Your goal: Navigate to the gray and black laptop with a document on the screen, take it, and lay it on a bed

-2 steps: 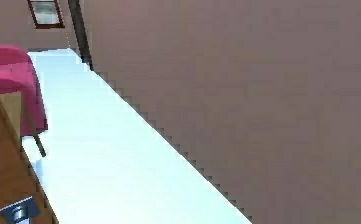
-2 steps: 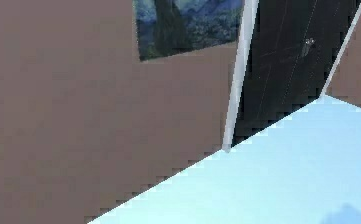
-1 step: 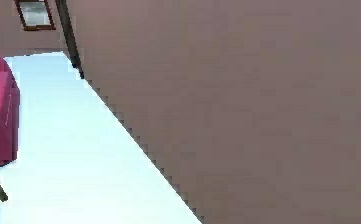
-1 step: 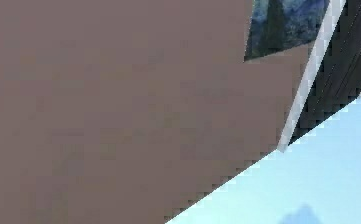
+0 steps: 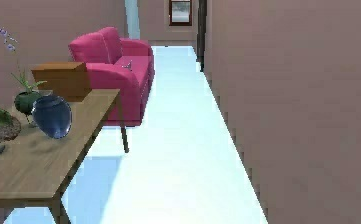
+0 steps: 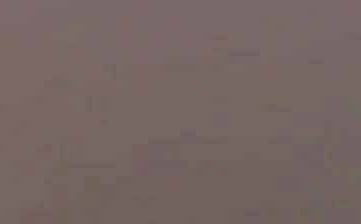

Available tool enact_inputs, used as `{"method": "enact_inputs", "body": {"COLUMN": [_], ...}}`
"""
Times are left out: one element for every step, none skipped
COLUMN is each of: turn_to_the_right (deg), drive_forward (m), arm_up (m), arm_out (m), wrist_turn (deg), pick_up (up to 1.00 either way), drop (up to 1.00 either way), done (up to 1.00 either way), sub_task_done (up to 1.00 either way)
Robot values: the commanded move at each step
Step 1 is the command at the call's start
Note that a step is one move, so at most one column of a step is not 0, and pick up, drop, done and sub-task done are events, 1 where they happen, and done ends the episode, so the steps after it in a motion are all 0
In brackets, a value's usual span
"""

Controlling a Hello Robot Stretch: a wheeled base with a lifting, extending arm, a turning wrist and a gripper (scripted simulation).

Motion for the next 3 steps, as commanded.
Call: {"method": "enact_inputs", "body": {"turn_to_the_right": [0.0, 0.0, 0.0], "drive_forward": [0.45, 1.00, 0.65], "arm_up": [0.00, 0.00, 0.00], "arm_out": [0.00, 0.00, 0.00], "wrist_turn": [0.0, 0.0, 0.0], "pick_up": [0.00, 0.00, 0.00], "drop": [0.00, 0.00, 0.00], "done": [0.00, 0.00, 0.00], "sub_task_done": [0.00, 0.00, 0.00]}}
